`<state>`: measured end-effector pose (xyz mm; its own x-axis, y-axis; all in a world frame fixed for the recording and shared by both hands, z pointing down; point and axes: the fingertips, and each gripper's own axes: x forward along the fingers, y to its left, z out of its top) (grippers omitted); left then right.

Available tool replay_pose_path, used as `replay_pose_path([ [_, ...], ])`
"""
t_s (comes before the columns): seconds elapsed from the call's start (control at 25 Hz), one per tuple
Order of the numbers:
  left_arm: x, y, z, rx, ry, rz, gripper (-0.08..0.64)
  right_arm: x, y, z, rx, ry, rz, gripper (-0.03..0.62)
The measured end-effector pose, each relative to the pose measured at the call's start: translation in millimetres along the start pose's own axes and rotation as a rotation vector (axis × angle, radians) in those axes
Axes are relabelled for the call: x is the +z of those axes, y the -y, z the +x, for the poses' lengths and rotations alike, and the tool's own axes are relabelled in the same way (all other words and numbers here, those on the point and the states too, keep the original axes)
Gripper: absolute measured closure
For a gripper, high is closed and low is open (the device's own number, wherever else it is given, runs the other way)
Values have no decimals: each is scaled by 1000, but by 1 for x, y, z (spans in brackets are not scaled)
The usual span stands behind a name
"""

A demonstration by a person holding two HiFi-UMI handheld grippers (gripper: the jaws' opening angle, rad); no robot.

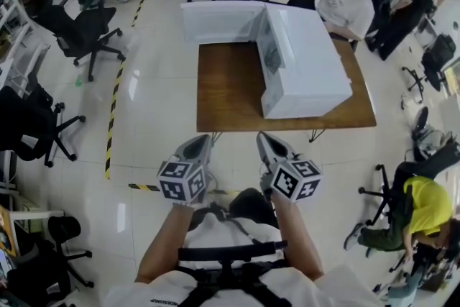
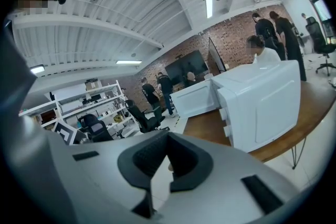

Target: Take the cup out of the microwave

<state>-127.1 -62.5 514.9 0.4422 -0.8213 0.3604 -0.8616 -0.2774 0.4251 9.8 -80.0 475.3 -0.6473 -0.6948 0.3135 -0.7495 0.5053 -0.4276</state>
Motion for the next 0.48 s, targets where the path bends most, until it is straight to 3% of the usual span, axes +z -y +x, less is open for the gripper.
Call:
replay_pose_path([
  [0.48, 19, -9, 61, -51, -36, 27, 558, 49, 25, 25, 3, 47, 1, 588],
])
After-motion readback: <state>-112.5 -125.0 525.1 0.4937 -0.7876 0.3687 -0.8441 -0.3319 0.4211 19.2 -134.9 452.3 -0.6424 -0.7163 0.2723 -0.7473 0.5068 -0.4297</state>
